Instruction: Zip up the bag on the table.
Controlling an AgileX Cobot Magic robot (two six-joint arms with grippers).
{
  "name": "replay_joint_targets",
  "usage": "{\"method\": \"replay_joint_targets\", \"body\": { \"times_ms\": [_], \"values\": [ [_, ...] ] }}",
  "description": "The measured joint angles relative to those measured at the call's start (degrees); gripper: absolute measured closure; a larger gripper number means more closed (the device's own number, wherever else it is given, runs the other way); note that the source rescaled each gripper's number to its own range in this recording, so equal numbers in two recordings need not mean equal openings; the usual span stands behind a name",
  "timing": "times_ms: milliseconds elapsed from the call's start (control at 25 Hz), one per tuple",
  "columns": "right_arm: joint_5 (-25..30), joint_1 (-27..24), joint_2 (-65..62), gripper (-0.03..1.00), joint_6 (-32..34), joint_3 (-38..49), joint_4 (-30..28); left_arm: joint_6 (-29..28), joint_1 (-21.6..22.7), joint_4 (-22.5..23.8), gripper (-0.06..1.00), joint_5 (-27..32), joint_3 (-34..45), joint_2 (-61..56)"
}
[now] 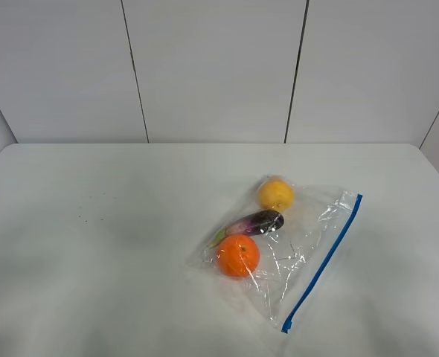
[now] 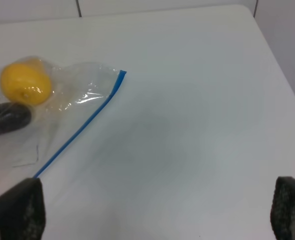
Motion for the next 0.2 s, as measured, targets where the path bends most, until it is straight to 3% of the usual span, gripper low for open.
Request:
{"method": "replay_joint_targets", "body": {
  "times_ms": [200],
  "values": [
    [0.0,0.0,0.0,-0.03,0.0,0.0,0.0,0.0,0.0,0.0,-0.06,0.0,0.0,0.0]
  ]
}}
